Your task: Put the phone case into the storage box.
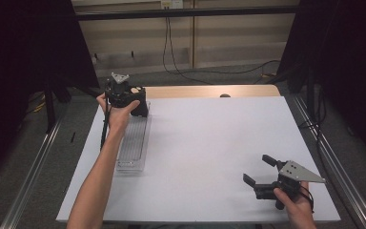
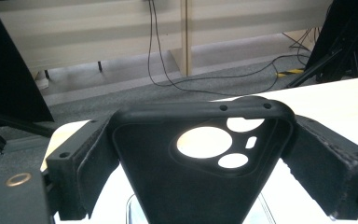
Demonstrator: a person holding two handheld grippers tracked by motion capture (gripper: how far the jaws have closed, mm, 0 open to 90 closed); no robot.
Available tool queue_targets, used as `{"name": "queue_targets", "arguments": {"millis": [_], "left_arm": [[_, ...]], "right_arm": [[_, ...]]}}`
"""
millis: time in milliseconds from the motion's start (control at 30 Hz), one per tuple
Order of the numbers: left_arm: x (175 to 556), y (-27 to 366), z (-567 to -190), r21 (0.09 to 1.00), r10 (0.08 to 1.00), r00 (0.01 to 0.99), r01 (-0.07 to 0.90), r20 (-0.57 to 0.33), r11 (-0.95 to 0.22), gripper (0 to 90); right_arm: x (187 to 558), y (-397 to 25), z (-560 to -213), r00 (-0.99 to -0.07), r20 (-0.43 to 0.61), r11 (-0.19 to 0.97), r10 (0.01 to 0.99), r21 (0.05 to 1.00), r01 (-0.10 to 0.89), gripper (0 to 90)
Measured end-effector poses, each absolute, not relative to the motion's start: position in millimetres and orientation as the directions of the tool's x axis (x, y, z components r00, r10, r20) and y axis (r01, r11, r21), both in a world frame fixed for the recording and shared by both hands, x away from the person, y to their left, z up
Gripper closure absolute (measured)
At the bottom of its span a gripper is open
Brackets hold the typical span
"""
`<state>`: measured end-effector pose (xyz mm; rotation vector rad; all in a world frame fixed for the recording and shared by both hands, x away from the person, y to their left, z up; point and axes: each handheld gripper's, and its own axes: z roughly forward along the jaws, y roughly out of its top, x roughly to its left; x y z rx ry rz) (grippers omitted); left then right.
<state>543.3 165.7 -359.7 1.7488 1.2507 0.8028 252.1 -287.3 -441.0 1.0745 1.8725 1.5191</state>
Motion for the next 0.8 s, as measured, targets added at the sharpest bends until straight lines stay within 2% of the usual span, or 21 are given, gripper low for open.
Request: {"name": "queue_targets", "arguments": {"millis": [300, 800], "left_arm": [[544.6, 168.6, -359.2, 0.889, 0.955, 0.297, 0.433, 0.014, -0.148, 12.2], [546.4, 164.4, -360.4, 0.898, 0.955, 0.293, 0.407, 0.048, -0.170, 10.9]], "right_arm": [[252.2, -287.0, -441.1, -0.568, 0.098, 0.068, 0.817, 0.962, 0.265, 0.7], [252.0, -287.2, -441.2, -0.568, 0.102, 0.066, 0.817, 0.961, 0.268, 0.7]]}}
